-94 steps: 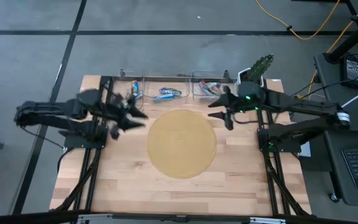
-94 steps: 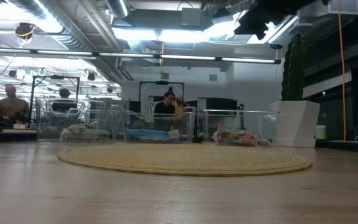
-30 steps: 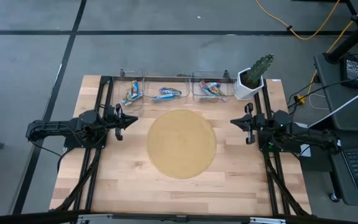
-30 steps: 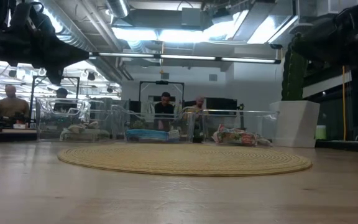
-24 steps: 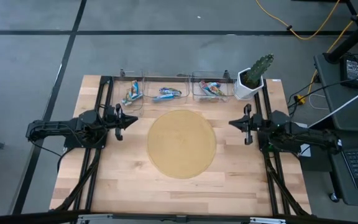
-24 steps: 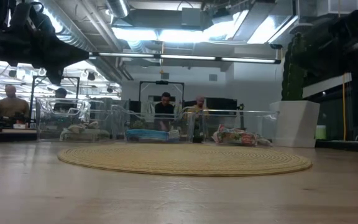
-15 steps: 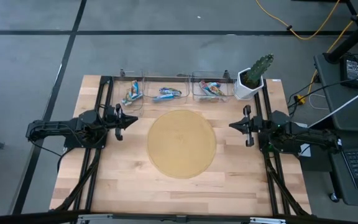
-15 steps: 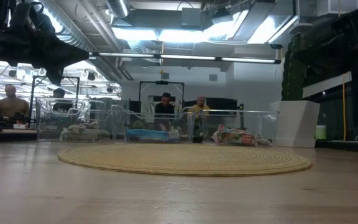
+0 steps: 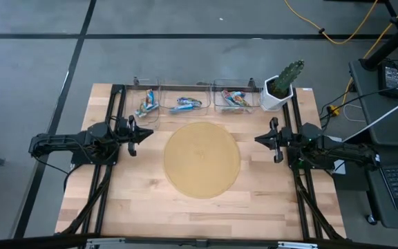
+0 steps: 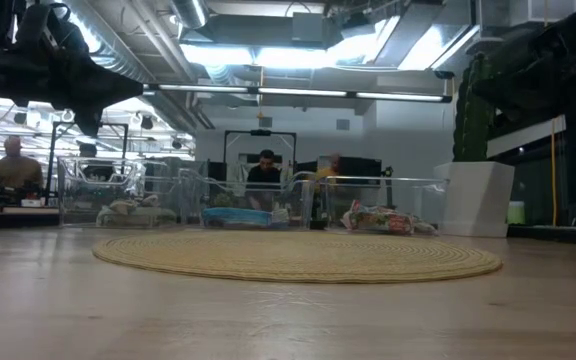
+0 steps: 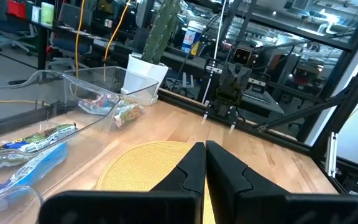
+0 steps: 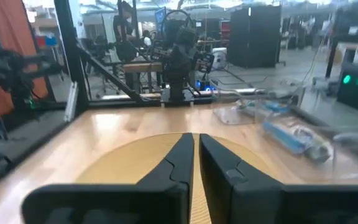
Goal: Pick and place Granola Bars by type
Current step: Return to Home Position
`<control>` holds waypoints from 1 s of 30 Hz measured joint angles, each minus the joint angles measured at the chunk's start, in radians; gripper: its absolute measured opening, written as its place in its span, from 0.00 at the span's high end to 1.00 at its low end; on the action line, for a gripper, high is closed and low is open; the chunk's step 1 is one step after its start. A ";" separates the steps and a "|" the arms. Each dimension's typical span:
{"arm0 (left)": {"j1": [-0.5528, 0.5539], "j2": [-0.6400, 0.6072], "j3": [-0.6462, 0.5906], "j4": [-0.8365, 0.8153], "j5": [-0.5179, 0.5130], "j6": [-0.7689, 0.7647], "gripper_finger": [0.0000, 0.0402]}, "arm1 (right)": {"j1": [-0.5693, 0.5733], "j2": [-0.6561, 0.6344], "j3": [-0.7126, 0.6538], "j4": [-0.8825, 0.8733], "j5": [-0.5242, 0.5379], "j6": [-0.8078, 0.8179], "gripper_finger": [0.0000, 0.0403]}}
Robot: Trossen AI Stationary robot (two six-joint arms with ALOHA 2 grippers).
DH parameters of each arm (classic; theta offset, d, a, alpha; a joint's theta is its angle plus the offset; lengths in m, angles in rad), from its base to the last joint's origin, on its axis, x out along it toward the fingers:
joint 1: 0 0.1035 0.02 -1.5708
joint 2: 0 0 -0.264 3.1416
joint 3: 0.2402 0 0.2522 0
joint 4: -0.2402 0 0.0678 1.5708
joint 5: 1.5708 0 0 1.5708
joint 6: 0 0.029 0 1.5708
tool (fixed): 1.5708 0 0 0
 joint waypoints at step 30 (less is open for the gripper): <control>0.000 0.000 0.000 0.000 0.000 0.000 0.98 | 0.107 0.000 0.000 0.000 0.008 0.030 0.92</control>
